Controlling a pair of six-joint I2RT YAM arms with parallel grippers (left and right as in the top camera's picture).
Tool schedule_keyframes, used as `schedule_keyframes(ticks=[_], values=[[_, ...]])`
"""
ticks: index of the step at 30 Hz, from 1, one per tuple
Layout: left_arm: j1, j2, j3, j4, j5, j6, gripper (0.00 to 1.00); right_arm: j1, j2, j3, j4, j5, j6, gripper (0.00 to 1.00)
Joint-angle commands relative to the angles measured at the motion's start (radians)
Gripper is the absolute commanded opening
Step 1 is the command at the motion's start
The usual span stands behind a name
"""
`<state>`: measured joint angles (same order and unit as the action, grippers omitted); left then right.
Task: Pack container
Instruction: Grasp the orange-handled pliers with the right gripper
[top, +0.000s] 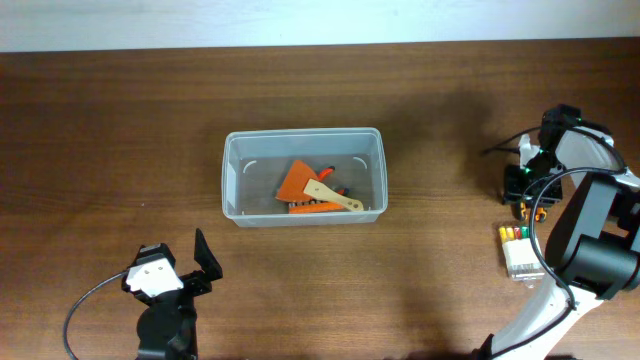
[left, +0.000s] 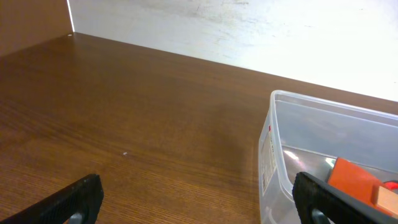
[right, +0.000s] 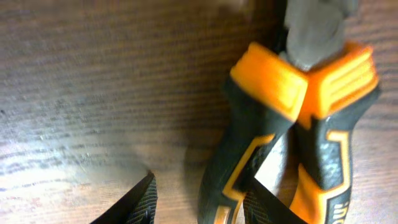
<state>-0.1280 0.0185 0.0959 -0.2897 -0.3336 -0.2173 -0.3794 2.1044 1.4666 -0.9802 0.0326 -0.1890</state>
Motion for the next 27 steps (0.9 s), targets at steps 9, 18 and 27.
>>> schedule_keyframes(ticks=[9, 18, 27], values=[[-0.003, -0.006, -0.003, -0.002, -0.003, 0.009, 0.99, -0.023, 0.010, -0.026, 0.058, 0.013, 0.042, 0.41], [-0.003, -0.006, -0.003, -0.002, -0.003, 0.009, 0.99, -0.022, 0.008, -0.024, 0.056, 0.013, 0.047, 0.04], [-0.003, -0.006, -0.003, -0.002, -0.003, 0.009, 0.99, -0.008, -0.098, 0.055, 0.042, -0.004, 0.048, 0.04]])
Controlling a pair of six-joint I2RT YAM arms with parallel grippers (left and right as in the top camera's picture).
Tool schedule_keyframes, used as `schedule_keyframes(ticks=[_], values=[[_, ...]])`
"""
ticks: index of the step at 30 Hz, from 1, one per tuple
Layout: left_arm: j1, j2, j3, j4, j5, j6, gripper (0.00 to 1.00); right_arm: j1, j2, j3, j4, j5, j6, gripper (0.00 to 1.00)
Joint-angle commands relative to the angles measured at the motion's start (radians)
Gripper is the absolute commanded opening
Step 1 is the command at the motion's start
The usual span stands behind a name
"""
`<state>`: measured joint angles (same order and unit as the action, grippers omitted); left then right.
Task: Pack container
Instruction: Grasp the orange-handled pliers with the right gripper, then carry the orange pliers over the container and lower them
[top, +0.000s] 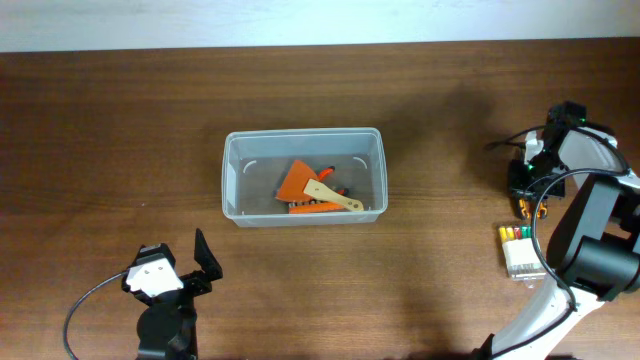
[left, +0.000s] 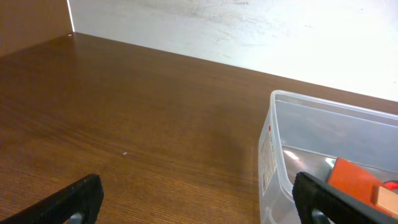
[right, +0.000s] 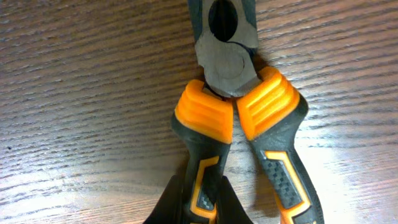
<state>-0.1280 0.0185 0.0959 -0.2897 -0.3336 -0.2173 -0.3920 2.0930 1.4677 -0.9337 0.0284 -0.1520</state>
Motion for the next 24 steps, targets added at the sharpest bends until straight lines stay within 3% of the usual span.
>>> schedule_keyframes(ticks=[1, 8, 13, 24], values=[[-0.003, -0.006, -0.003, -0.002, -0.003, 0.009, 0.99, 0.011, -0.104, 0.072, -0.007, -0.002, 0.011, 0.04], [-0.003, -0.006, -0.003, -0.002, -0.003, 0.009, 0.99, 0.126, -0.247, 0.274, -0.070, -0.025, -0.002, 0.04], [-0.003, -0.006, -0.003, -0.002, -0.003, 0.009, 0.99, 0.271, -0.312, 0.406, -0.151, -0.113, -0.102, 0.04], [-0.003, -0.006, -0.003, -0.002, -0.003, 0.009, 0.99, 0.759, -0.345, 0.472, -0.246, -0.127, -0.347, 0.04]])
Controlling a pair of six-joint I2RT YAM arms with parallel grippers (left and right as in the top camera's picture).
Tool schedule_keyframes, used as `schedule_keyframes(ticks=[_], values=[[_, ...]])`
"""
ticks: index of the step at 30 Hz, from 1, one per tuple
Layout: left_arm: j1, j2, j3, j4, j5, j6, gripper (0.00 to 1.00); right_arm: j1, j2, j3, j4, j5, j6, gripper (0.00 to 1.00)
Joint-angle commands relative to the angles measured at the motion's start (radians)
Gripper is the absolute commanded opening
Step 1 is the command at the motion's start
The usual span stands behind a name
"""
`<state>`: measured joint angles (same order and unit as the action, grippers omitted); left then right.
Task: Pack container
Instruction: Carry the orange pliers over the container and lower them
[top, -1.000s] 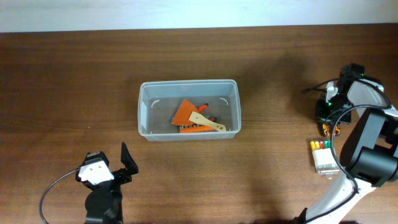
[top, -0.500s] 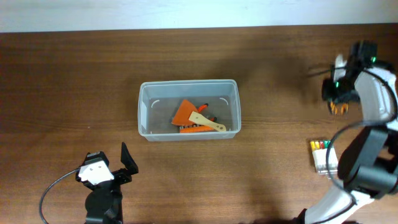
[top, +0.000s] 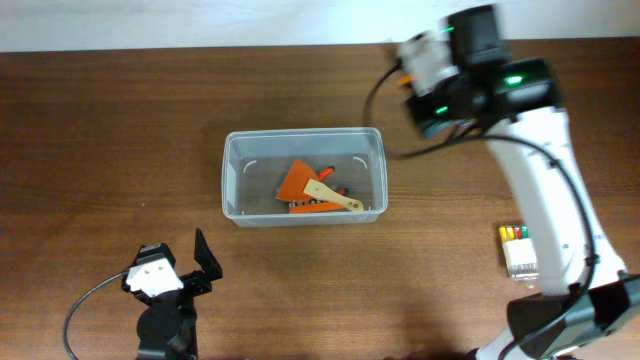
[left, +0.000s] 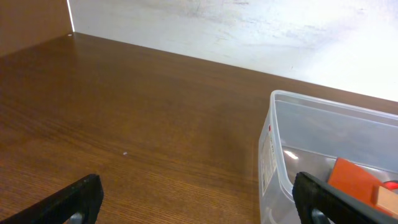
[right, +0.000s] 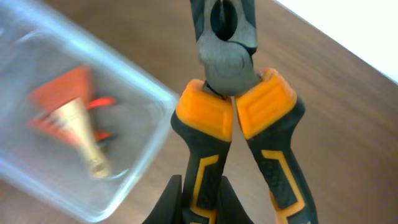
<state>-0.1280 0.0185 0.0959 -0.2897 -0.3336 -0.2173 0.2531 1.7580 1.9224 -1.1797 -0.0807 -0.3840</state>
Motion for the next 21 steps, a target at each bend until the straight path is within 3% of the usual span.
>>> schedule_keyframes(ticks=[1, 10, 21], values=[[-0.003, -0.006, -0.003, -0.002, -0.003, 0.009, 0.99, 0.153, -0.006, 0.017, 0.000, -0.018, -0.139, 0.04], [-0.003, -0.006, -0.003, -0.002, -0.003, 0.009, 0.99, 0.368, 0.044, 0.005, 0.001, -0.018, -0.391, 0.04], [-0.003, -0.006, -0.003, -0.002, -0.003, 0.009, 0.99, 0.381, 0.243, 0.005, 0.035, -0.052, -0.397, 0.04]])
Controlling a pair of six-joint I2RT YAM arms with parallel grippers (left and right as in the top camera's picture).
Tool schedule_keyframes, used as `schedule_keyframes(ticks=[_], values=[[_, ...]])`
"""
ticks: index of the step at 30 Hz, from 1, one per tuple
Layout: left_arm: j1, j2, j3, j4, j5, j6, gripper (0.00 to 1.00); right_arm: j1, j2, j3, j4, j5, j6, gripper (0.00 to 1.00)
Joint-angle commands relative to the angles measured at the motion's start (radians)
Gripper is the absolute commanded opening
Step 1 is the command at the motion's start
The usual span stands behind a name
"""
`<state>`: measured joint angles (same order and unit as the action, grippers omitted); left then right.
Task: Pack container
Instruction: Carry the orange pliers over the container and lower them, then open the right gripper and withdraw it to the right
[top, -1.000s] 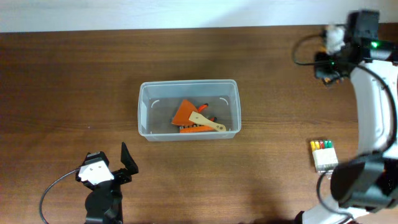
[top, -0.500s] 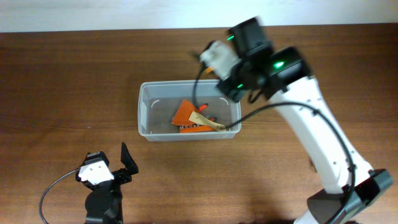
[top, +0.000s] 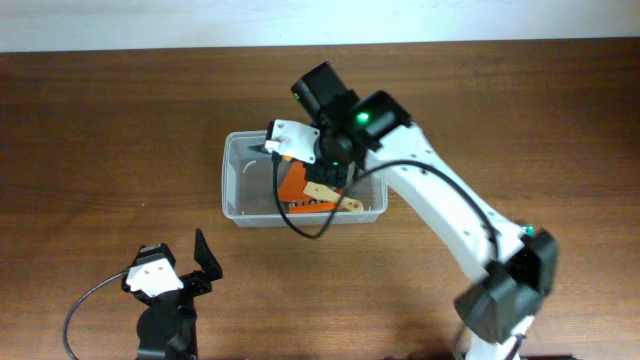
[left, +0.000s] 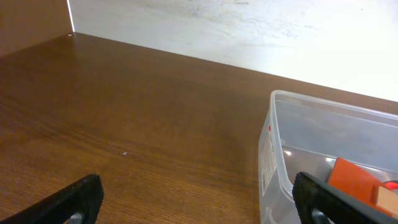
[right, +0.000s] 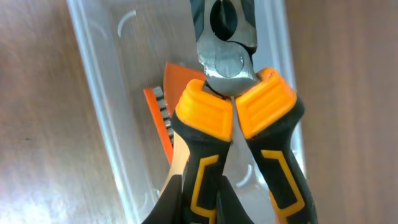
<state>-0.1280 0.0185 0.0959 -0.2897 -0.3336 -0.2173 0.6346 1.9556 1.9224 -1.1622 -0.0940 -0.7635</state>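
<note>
Pliers (right: 233, 93) with orange-and-black handles hang nose-forward over the clear plastic container (right: 93, 93), with my right gripper (right: 199, 202) shut on one handle. In the overhead view the right gripper (top: 335, 160) is above the middle of the container (top: 232, 180). Inside lie an orange scraper (top: 295, 182) with a wooden handle (top: 335, 197) and some small orange-and-black pieces. My left gripper (left: 199, 208) stands open near the table's front left, left of the container (left: 273, 168), with nothing between its fingers.
The right arm (top: 440, 215) reaches across the table from the front right to the container. A pale wall (left: 249, 31) runs along the table's far edge. Bare brown wood (top: 110, 130) surrounds the container.
My right gripper, still holding the pliers, has moved from beyond the container's far right corner to above its inside. The left arm has not moved.
My right gripper was open around one handle of the pliers lying at the table's far right. Then it was shut on that handle. Later it held the pliers in the air near the container's far right corner, and now over the container.
</note>
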Motion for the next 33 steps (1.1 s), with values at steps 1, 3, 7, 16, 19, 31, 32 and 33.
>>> schedule_keyframes(ticks=[1, 3, 7, 16, 19, 31, 32, 33], values=[[-0.003, -0.006, -0.003, -0.002, -0.003, 0.009, 0.99, -0.001, 0.063, 0.005, 0.026, -0.054, -0.018, 0.04], [-0.003, -0.006, -0.003, -0.002, -0.003, 0.009, 0.99, 0.000, 0.098, 0.005, 0.042, -0.075, -0.018, 0.04], [-0.003, -0.006, -0.003, -0.002, -0.003, 0.009, 0.99, -0.001, 0.177, 0.005, 0.057, -0.087, -0.017, 0.04], [-0.003, -0.006, -0.003, -0.002, -0.003, 0.009, 0.99, -0.001, 0.247, 0.005, 0.056, -0.121, -0.010, 0.05], [-0.003, -0.006, -0.003, -0.002, -0.003, 0.009, 0.99, -0.001, 0.247, 0.005, 0.059, -0.120, -0.010, 0.11], [-0.003, -0.006, -0.003, -0.002, -0.003, 0.009, 0.99, -0.067, 0.140, 0.092, -0.014, 0.027, 0.134, 0.99], [-0.003, -0.006, -0.003, -0.002, -0.003, 0.009, 0.99, -0.082, 0.114, 0.118, -0.045, 0.027, 0.146, 0.99], [-0.003, -0.006, -0.003, -0.002, -0.003, 0.009, 0.99, -0.096, 0.091, 0.142, -0.070, 0.027, 0.170, 0.99]])
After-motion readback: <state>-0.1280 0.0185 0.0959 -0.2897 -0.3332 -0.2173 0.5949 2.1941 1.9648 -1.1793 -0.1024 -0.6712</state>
